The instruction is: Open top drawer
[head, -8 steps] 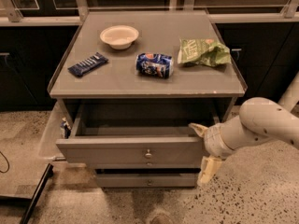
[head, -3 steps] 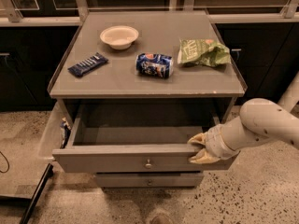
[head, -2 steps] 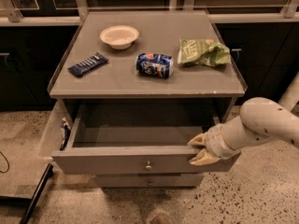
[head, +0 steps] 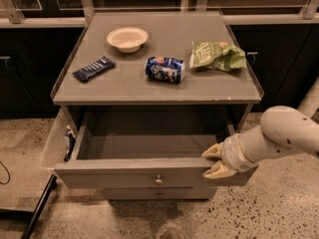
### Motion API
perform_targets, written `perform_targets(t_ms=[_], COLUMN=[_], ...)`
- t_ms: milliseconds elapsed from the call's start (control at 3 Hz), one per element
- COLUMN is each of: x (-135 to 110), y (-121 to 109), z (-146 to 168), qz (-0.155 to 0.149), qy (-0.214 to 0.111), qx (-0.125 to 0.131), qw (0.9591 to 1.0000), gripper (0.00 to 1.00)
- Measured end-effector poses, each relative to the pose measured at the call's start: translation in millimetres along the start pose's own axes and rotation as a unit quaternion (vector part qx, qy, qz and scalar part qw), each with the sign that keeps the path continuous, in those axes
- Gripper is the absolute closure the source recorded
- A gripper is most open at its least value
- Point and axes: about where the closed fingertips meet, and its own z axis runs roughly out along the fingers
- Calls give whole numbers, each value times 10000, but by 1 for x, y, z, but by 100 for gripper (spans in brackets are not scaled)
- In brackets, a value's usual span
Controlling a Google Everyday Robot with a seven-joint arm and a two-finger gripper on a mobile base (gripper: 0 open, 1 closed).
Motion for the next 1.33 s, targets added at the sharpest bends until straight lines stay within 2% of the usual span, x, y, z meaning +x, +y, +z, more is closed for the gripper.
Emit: perform_targets(t_ms=[333, 667, 1000, 1333], x=[7, 18, 15, 15], y=[35, 72, 71, 71], z=[-8, -17, -18, -18], qz=[77, 236, 236, 236], qy=[-150, -301, -301, -301], qx=[-41, -40, -40, -40], qw=[9998, 9993, 9993, 9993], gripper=[40, 63, 87, 84])
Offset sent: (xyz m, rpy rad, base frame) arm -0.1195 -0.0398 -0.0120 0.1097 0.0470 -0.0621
